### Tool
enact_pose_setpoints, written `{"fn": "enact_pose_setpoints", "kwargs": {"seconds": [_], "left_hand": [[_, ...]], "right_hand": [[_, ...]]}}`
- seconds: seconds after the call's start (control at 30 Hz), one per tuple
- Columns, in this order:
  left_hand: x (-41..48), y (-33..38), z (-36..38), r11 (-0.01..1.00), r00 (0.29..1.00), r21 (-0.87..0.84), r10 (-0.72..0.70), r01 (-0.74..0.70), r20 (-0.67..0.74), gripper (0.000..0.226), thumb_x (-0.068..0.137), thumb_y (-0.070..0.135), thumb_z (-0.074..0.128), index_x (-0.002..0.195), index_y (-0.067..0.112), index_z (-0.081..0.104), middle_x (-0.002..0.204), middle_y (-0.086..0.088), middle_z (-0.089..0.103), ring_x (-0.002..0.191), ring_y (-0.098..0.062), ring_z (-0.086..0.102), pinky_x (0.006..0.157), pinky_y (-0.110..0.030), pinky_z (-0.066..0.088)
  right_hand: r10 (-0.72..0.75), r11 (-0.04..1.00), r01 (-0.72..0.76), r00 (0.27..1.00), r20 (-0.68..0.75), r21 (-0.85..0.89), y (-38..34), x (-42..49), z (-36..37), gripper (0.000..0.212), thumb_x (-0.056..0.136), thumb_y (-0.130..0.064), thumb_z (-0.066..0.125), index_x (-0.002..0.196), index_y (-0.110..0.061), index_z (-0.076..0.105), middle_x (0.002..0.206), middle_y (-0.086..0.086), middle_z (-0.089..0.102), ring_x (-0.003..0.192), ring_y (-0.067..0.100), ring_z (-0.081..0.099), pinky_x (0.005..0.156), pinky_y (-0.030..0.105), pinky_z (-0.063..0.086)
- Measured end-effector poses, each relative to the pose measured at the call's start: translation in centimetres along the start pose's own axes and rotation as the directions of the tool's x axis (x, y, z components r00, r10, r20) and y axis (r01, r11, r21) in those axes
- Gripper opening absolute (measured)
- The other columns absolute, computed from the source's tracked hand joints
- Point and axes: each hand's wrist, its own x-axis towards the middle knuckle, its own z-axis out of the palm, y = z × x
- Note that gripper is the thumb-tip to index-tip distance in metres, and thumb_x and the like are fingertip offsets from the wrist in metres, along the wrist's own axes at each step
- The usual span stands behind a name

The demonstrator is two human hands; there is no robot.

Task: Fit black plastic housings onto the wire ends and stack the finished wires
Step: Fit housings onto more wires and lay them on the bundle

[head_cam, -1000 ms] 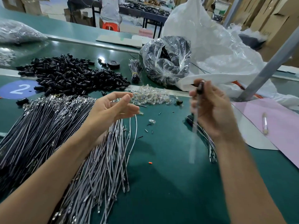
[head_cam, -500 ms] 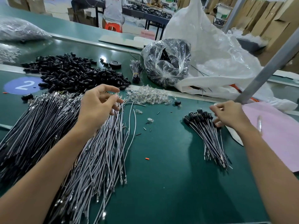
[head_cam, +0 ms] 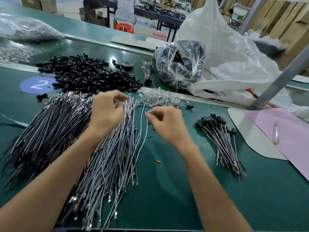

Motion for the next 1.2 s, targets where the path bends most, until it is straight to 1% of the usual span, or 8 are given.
{"fn": "enact_pose_setpoints", "kwargs": {"seconds": [0.13, 0.27, 0.37, 0.5, 0.6, 1.0, 1.1, 1.2], "left_hand": [[1.9, -1.1, -4.2, 0.989, 0.99, 0.144, 0.031, -0.011, -0.139, 0.023, 0.087, 0.002, 0.066, 0.106, 0.013, 0.073, 0.119, -0.009, 0.067, 0.116, -0.028, 0.055, 0.1, -0.039, 0.046], [2.4, -2.0, -6.2, 0.946, 0.988, 0.318, -0.099, 0.058, 0.115, 0.006, 0.079, 0.017, 0.079, 0.083, 0.021, 0.077, 0.11, -0.009, 0.07, 0.101, -0.025, 0.061, 0.095, -0.039, 0.049], [1.6, -1.9, -5.3, 0.911, 0.948, 0.413, -0.139, 0.009, 0.286, 0.015, 0.077, 0.038, 0.08, 0.079, 0.024, 0.077, 0.1, -0.003, 0.07, 0.103, -0.021, 0.054, 0.096, -0.04, 0.047], [0.4, -1.3, -3.3, 0.853, 0.936, 0.521, -0.158, -0.031, 0.314, 0.029, 0.076, 0.056, 0.073, 0.083, 0.028, 0.076, 0.103, 0.005, 0.049, 0.118, -0.022, 0.037, 0.103, -0.042, 0.032], [0.3, -1.2, -2.6, 0.823, 0.938, 0.567, -0.175, -0.027, 0.299, 0.029, 0.079, 0.054, 0.072, 0.085, 0.026, 0.077, 0.114, 0.0, 0.052, 0.119, -0.024, 0.036, 0.104, -0.042, 0.031], [0.8, -1.4, -2.7, 0.885, 0.936, 0.455, -0.242, 0.104, 0.257, 0.019, 0.09, 0.035, 0.067, 0.076, 0.024, 0.073, 0.118, 0.0, 0.046, 0.12, -0.024, 0.029, 0.1, -0.038, 0.023], [0.9, -0.8, -3.6, 0.962, 0.955, 0.217, -0.212, 0.167, 0.207, 0.022, 0.09, 0.03, 0.068, 0.069, 0.024, 0.068, 0.099, 0.003, 0.061, 0.103, -0.024, 0.051, 0.093, -0.041, 0.042], [1.2, 0.2, -3.8, 0.939, 0.939, -0.179, -0.246, 0.292, 0.241, 0.017, 0.091, 0.024, 0.067, 0.078, 0.015, 0.07, 0.077, -0.002, 0.069, 0.067, -0.011, 0.061, 0.06, -0.023, 0.049]], "right_hand": [[-0.046, 0.999, 0.047, 0.998, -0.044, 0.02, -0.1, -0.2, 3.2, 0.016, 0.095, -0.017, 0.063, 0.089, -0.007, 0.074, 0.071, 0.002, 0.069, 0.058, 0.013, 0.057, 0.06, 0.028, 0.047], [-0.054, 0.998, 0.056, 0.989, -0.14, 0.007, 1.1, -0.4, 3.6, 0.017, 0.096, -0.015, 0.061, 0.089, -0.005, 0.073, 0.066, 0.003, 0.067, 0.057, 0.019, 0.059, 0.059, 0.037, 0.051], [-0.049, 0.999, 0.052, 0.974, -0.219, 0.009, 1.7, -0.4, 3.6, 0.016, 0.095, -0.014, 0.062, 0.089, -0.005, 0.073, 0.063, 0.003, 0.066, 0.055, 0.019, 0.057, 0.058, 0.037, 0.048], [-0.007, 1.0, 0.015, 0.952, -0.305, 0.025, 2.2, -0.5, 3.8, 0.017, 0.096, -0.015, 0.061, 0.087, -0.008, 0.073, 0.057, 0.001, 0.061, 0.05, 0.018, 0.051, 0.056, 0.036, 0.045], [-0.003, 0.999, 0.013, 0.949, -0.315, 0.032, 2.2, -0.5, 3.9, 0.017, 0.096, -0.015, 0.06, 0.088, -0.008, 0.073, 0.057, 0.001, 0.061, 0.051, 0.019, 0.052, 0.055, 0.036, 0.046], [0.04, 0.99, 0.009, 0.941, -0.336, 0.143, 2.5, -0.2, 4.3, 0.016, 0.096, -0.015, 0.062, 0.086, -0.008, 0.072, 0.058, 0.003, 0.063, 0.05, 0.018, 0.053, 0.052, 0.037, 0.046], [0.027, 0.986, 0.034, 0.933, -0.359, 0.164, 2.5, -0.1, 4.4, 0.015, 0.096, -0.015, 0.062, 0.086, -0.009, 0.072, 0.057, 0.002, 0.062, 0.05, 0.018, 0.054, 0.051, 0.037, 0.045], [0.0, 0.975, 0.079, 0.935, -0.353, 0.209, 2.4, -0.3, 4.4, 0.015, 0.096, -0.016, 0.062, 0.087, -0.009, 0.071, 0.059, 0.003, 0.063, 0.051, 0.02, 0.057, 0.05, 0.035, 0.045]]}}
